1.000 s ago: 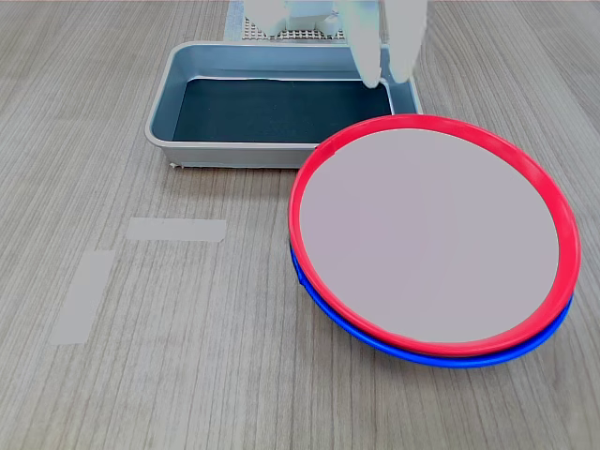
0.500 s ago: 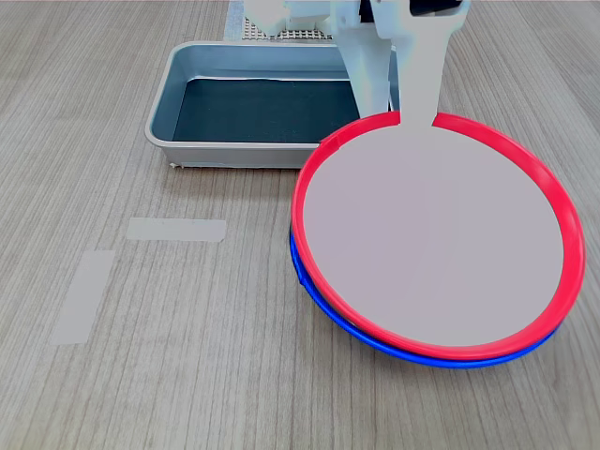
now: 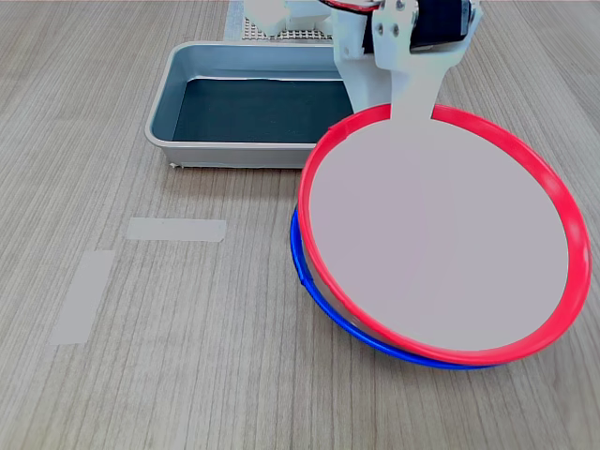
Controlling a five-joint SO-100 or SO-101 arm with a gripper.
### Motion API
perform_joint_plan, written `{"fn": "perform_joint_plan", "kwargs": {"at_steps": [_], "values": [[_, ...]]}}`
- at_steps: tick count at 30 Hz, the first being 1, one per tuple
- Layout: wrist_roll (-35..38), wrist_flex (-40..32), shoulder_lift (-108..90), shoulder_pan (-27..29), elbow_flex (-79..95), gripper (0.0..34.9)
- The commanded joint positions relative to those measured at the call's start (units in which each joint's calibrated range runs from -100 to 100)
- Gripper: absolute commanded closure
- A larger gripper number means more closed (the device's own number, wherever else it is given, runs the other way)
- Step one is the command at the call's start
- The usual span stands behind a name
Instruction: Lift the stacked dish and set it down on the table.
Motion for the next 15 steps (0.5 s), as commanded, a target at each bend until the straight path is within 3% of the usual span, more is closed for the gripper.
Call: {"fn": "perform_joint_plan", "kwargs": {"at_steps": [1, 10, 15], "values": [[-0.59, -1.12, -3.54, -0.41, -2.14, 34.8], [-4.05, -2.44, -14.63, 1.75, 1.50, 34.9], [-4.93, -2.11, -21.54, 8.43, 5.69, 34.9]]}}
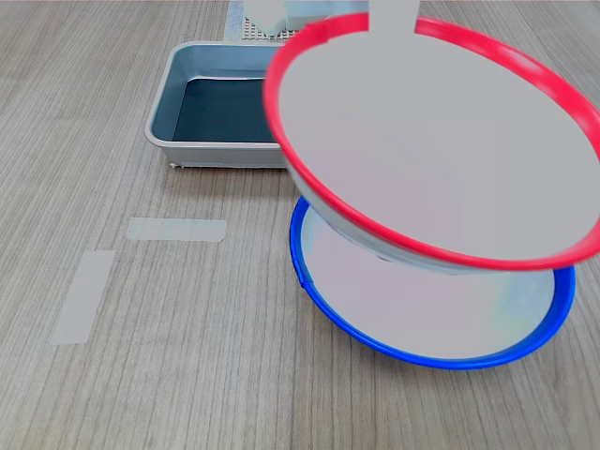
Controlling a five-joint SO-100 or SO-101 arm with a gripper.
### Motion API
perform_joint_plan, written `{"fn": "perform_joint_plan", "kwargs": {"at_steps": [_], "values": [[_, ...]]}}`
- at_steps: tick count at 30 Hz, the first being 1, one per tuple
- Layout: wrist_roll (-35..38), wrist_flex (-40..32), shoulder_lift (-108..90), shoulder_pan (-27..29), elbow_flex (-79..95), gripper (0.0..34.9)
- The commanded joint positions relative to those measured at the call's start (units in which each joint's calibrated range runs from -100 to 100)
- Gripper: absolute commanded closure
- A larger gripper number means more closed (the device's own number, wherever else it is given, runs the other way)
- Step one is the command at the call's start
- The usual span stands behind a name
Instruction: Lift the stacked dish and set it down on the table.
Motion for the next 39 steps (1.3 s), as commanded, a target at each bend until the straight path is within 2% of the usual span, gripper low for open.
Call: {"fn": "perform_joint_plan", "kwargs": {"at_steps": [1, 8, 15, 20, 33, 39], "values": [[-0.20, -0.80, -5.59, 5.34, 1.43, 34.9], [0.88, -1.79, -3.97, 16.07, 4.07, 34.9], [2.20, -11.61, 1.66, 21.43, 7.98, 34.9], [2.25, -17.89, 9.16, 22.18, 7.16, 34.9], [3.08, -20.12, 17.69, 22.00, 5.25, 34.9], [4.40, -18.46, 16.92, 21.05, 6.62, 34.7]]}}
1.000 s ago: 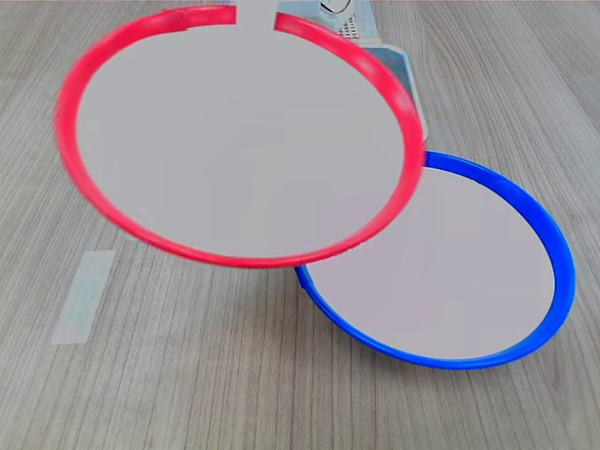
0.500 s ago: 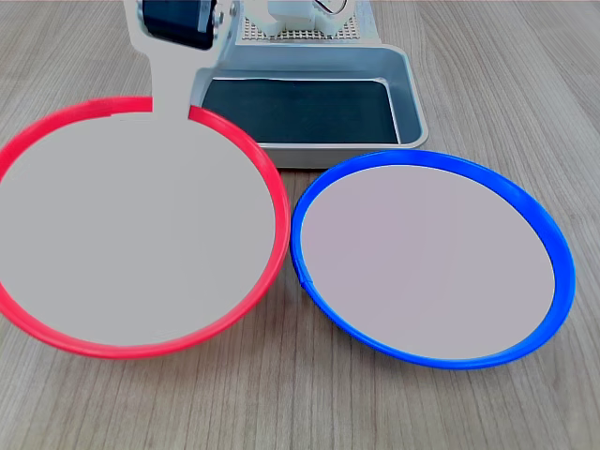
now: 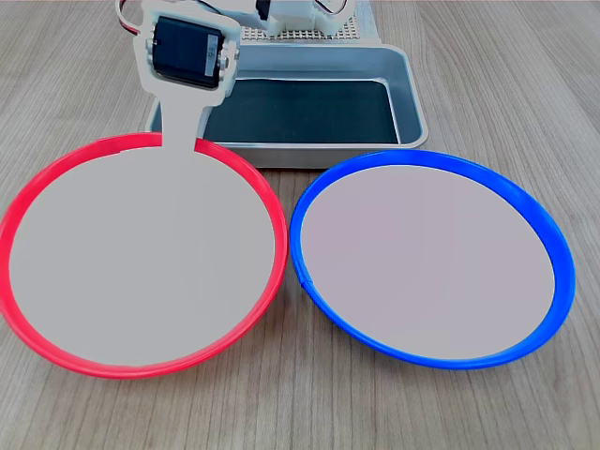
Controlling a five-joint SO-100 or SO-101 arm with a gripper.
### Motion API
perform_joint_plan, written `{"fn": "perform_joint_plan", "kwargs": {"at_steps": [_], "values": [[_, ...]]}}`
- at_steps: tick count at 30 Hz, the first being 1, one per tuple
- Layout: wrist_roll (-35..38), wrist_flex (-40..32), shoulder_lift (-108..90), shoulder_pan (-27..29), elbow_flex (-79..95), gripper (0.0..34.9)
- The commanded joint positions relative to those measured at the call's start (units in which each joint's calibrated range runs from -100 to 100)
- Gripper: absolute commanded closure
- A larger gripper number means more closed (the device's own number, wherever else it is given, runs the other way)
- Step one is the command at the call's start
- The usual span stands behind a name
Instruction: Lift the stacked dish and set it down on the table.
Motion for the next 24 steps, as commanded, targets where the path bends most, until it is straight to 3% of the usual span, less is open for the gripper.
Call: {"fn": "perform_joint_plan", "kwargs": {"at_steps": [1, 3, 5, 8, 16, 24], "values": [[0.88, 0.95, -1.49, -1.16, -0.55, 34.6], [1.12, 1.94, -2.60, -1.16, 0.00, 34.0], [1.17, 3.84, -3.88, -1.07, 0.09, 28.7], [1.27, 6.48, -5.93, -0.98, 0.54, 25.8], [2.98, 16.14, -14.80, -0.32, 1.27, 26.1], [4.54, 33.06, -36.54, -3.14, 6.37, 27.1]]}}
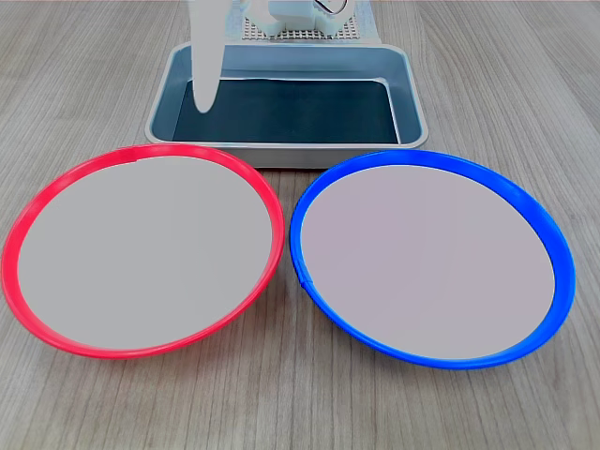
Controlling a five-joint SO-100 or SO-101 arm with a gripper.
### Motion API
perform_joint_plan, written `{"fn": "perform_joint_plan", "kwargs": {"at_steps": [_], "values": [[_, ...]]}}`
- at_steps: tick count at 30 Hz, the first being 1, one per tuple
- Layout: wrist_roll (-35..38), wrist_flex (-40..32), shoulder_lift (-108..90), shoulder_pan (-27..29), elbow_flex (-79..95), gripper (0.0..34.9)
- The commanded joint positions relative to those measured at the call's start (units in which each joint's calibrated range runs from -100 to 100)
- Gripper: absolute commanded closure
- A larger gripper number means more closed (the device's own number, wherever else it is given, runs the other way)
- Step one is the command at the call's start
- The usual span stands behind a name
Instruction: Lift the stacked dish and set it down on the table.
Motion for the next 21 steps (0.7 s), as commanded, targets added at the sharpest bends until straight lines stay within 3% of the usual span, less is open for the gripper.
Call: {"fn": "perform_joint_plan", "kwargs": {"at_steps": [1, 4, 12, 21], "values": [[0.20, 8.69, -15.23, -3.12, 2.65, 27.7], [-1.03, 8.44, -27.00, -7.45, 8.93, 34.7], [-8.30, -3.61, -58.39, -11.68, 36.79, 34.8], [-12.89, -1.13, -74.00, -10.74, 53.36, 34.8]]}}
